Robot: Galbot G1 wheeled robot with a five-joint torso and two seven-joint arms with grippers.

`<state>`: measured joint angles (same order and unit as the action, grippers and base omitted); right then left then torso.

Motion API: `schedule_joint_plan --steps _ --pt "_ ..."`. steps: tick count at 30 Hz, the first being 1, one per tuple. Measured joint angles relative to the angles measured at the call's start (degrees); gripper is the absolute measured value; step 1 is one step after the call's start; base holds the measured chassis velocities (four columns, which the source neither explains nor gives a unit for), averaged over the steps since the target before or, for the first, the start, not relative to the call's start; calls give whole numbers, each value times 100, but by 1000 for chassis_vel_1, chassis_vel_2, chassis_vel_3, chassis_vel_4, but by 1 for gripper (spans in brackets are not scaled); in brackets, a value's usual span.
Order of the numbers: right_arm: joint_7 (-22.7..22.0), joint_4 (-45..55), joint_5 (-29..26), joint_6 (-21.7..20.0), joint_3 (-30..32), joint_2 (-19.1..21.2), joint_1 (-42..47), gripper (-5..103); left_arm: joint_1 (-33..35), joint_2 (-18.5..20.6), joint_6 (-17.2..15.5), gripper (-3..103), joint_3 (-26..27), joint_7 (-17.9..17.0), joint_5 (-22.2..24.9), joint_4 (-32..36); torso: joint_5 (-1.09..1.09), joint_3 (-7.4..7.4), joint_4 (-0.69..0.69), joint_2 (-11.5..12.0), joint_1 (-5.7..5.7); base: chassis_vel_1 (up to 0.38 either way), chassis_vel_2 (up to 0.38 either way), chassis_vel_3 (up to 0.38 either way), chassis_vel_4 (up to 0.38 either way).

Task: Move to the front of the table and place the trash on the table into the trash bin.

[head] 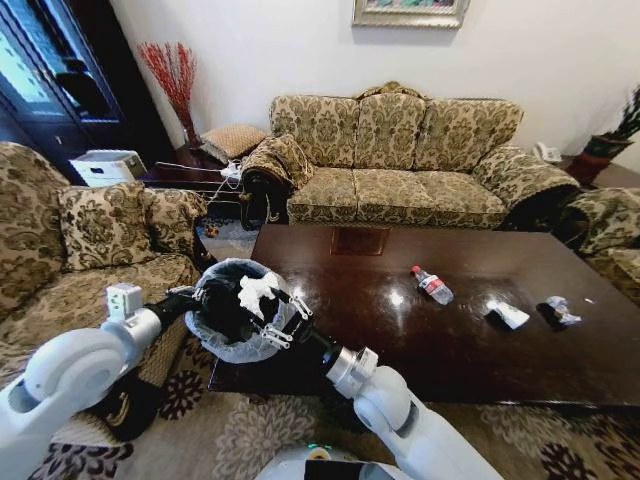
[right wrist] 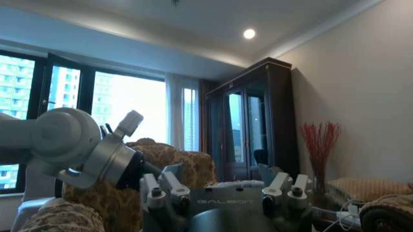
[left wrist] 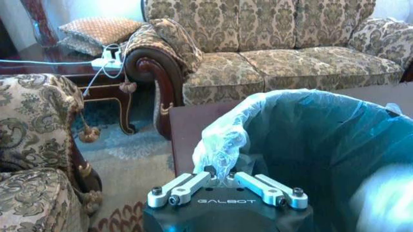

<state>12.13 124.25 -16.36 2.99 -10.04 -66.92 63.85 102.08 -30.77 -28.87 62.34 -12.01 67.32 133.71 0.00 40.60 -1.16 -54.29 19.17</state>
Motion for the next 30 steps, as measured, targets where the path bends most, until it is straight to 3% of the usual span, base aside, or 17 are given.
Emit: schedule_joint_plan --steps 1,2,3,8,11,12,14,18,22,25,30 --pt "19 0 -15 45 -13 7 -13 84 -3 38 -1 1 0 9 0 -3 0 0 0 0 0 0 0 0 0" --pt "26 0 -32 83 -14 7 -13 84 -8 51 -1 1 0 10 0 -10 0 0 0 0 0 0 0 0 0" --pt "-4 34 -62 140 -7 7 13 94 -20 70 -1 1 -1 13 -2 -51 0 0 -1 0 0 0 0 0 0" --pt "-389 247 -177 204 211 53 225 99 -50 109 -61 1 70 -2 -27 -214 -2 0 0 0 0 0 0 0 0" --pt "-1292 139 -364 99 1260 87 839 100 -122 263 -162 1 391 -9 -14 -539 0 -1 -1 0 -1 0 0 0 0" --pt "-1292 139 -364 99 1260 87 839 100 -122 263 -162 1 391 -9 -14 -539 0 -1 -1 0 -1 0 0 0 0" --pt "-1822 -147 -774 -333 1995 0 1163 100 -163 327 -163 1 505 -3 49 -728 2 -1 0 0 0 0 0 0 0" --pt "-2288 -634 -1113 -602 2715 -98 1353 100 -199 336 -217 1 537 -9 173 -882 1 0 1 0 0 0 0 0 0" --pt "-2298 -896 -1151 -515 3070 -107 1378 100 -192 372 -362 1 552 -59 221 -927 -1 -1 0 0 0 0 0 0 0" --pt "-2260 -1247 -1090 -264 3492 -103 1250 100 -118 577 -659 1 656 -108 263 -986 -1 -1 -1 0 0 -63 -56 84 66" --pt "-2237 -1410 -1012 -160 3686 -123 1162 100 -138 749 -696 1 684 -236 533 -1032 -1 0 -2 0 0 -128 -135 164 153"
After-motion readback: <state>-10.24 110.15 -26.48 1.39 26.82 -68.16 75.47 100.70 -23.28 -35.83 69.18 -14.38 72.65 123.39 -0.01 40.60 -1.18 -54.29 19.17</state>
